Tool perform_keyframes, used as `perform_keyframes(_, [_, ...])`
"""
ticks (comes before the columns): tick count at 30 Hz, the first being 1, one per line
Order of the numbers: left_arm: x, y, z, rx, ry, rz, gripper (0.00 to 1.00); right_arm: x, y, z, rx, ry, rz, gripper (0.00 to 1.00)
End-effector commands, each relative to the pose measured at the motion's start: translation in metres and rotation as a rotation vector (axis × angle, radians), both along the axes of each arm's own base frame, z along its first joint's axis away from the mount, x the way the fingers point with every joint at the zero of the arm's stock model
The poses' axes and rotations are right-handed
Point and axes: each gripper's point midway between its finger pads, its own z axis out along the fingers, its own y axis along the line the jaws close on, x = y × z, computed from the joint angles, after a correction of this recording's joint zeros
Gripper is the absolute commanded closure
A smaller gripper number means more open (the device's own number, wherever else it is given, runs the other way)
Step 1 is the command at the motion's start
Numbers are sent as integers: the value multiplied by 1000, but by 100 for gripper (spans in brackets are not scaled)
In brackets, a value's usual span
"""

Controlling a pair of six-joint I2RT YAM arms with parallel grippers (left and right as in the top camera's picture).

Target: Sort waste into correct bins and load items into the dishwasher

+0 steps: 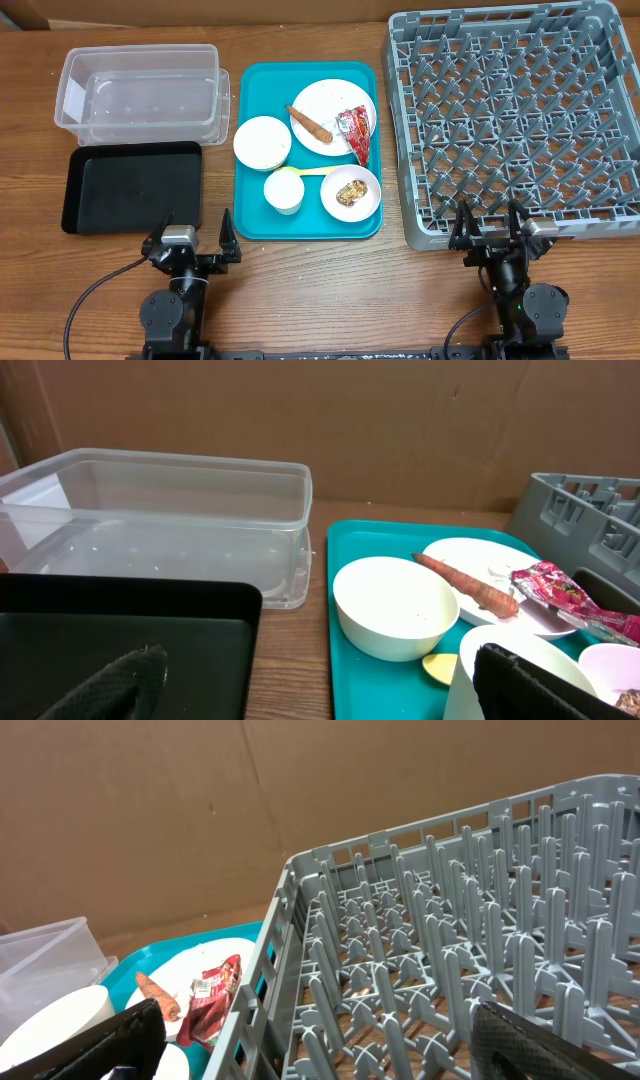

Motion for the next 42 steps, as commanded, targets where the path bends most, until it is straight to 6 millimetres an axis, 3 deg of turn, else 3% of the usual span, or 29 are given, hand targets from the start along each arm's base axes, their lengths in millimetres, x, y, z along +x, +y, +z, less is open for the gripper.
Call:
perform_keyframes(1, [0,4,0,-10,-3,19,0,0,0,-2,3,-5,0,0])
perform_keyframes(21, [0,4,3,-10,-15,20,0,0,3,-1,4,-6,20,0])
perform_keyframes(25, [0,-7,10,-13,-43,-47,0,-2,11,2,4,-17,64,0])
perform_keyframes(30, [-5,-22,38,10,-101,-131,0,-3,15,15,4,-67,89,0])
perform_keyframes(35, [-7,-23,90,95,-88,-142,0,-9,14,52,0,-172,85,0])
perform_keyframes(38, [5,-34,119,87,-50,-212,0,-12,14,68,1,-232,86,0])
perform_keyframes(42, [38,-54,152,59,41,-343,0,-13,21,69,-3,-237,124,0])
